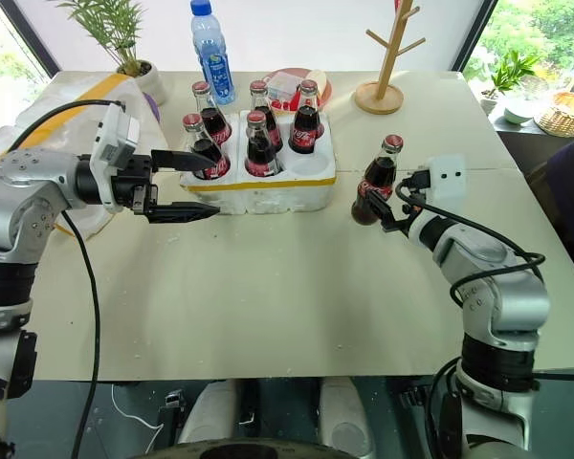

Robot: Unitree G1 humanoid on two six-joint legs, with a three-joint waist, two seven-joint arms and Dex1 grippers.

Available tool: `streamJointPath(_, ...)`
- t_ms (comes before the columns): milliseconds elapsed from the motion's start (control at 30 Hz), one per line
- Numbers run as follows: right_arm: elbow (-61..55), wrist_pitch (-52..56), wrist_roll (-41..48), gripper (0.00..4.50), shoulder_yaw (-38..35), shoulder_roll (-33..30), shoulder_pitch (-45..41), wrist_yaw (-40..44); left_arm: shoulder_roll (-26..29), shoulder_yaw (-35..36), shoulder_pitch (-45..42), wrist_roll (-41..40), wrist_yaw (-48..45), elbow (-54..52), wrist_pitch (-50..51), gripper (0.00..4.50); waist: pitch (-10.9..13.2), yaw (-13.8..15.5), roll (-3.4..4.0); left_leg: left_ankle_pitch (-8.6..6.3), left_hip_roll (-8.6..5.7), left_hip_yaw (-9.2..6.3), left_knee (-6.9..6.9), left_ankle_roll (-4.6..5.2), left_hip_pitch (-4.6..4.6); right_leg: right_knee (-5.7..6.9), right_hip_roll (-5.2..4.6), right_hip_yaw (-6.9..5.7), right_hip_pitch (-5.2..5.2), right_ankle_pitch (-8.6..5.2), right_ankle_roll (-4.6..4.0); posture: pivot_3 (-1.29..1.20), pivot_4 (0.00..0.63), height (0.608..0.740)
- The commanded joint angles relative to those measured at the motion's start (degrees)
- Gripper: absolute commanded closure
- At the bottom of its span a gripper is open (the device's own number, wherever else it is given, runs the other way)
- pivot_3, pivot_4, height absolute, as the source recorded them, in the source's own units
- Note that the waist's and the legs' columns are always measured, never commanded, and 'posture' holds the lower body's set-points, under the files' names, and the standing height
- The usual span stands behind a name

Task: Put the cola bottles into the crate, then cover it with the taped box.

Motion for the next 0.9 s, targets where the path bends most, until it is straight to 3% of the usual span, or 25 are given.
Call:
streamJointPath(33, 5.36, -6.70, -2.07, 0.02, 2.51, 0.69, -2.93, 0.57, 0.87, 1.70, -0.22, 0.05, 0.09, -1.45, -0.53, 0.00, 0.00, -0.01, 0.00, 0.00, 0.00, -0.01, 0.00, 0.00, 0.00, 0.00, 0.00, 0.00, 0.00, 0.00, 0.00, 0.00, 0.150, 0.740)
streamJointPath(100, 9.27, -9.47, -2.98, 0.02, 4.24, 1.33, -4.11, 1.17, 1.01, 1.91, -0.17, 0.05, 0.31, -1.49, -0.43, 0.00, 0.00, -0.05, 0.00, 0.00, 0.01, -0.01, 0.00, 0.00, 0.01, 0.00, 0.02, -0.01, 0.00, 0.00, 0.00, 0.00, 0.150, 0.740)
streamJointPath(133, 10.90, -10.56, -3.44, 0.26, 4.75, 1.52, -4.60, 1.23, 1.07, 2.04, -0.10, -0.10, 0.45, -1.70, -0.21, 0.00, 0.00, -0.06, 0.00, 0.00, 0.01, -0.01, 0.00, 0.00, 0.00, 0.00, 0.02, 0.00, 0.00, 0.00, 0.00, 0.00, 0.150, 0.740)
streamJointPath(200, 12.55, -12.25, -3.78, 0.83, 5.20, 1.46, -5.18, 1.61, 1.19, 2.28, 0.03, -0.40, 0.68, -2.15, 0.19, 0.00, 0.00, -0.02, 0.00, 0.00, 0.01, -0.02, 0.00, 0.00, 0.00, 0.00, 0.02, 0.00, 0.00, 0.00, 0.00, 0.00, 0.150, 0.740)
streamJointPath(267, 12.04, -13.05, -3.49, 1.68, 5.05, 0.37, -5.75, 2.58, 1.27, 2.79, 0.38, -0.97, 1.16, -2.92, 0.83, 0.00, 0.01, 0.00, 0.01, 0.00, 0.02, 0.00, 0.00, 0.00, -0.01, 0.00, 0.01, 0.00, 0.00, 0.00, 0.00, 0.00, 0.150, 0.740)
streamJointPath(533, 11.20, -14.62, 1.29, 1.67, 2.54, -5.80, -18.04, 9.23, 1.30, 4.94, 2.91, -2.11, 3.62, -5.42, 2.31, 0.00, 0.32, -0.39, 0.49, 0.00, 0.00, 0.07, 0.00, 0.00, -0.05, 0.03, -0.04, 0.06, -0.10, 0.01, 0.01, 0.00, 0.150, 0.740)
streamJointPath(667, 13.53, -12.51, 3.84, 1.67, 4.78, -2.68, -25.07, 10.52, 1.18, 5.10, 3.10, -2.21, 4.40, -5.72, 2.50, 0.00, 0.32, -0.43, 0.48, 0.01, 0.18, 0.00, -0.03, 0.00, -0.01, 0.04, 0.23, 0.05, -0.10, -0.06, -0.11, 0.00, 0.150, 0.740)
streamJointPath(900, 18.84, -13.94, 0.89, 1.67, 12.27, 1.60, -28.29, 11.86, 1.61, 5.87, 4.28, -2.49, 5.78, -6.75, 2.38, 0.00, 0.31, 0.05, 0.48, 0.02, 0.14, 0.03, 0.00, -0.02, -0.05, 0.06, 0.10, 0.04, -0.08, -0.07, -0.14, 0.00, 0.150, 0.740)
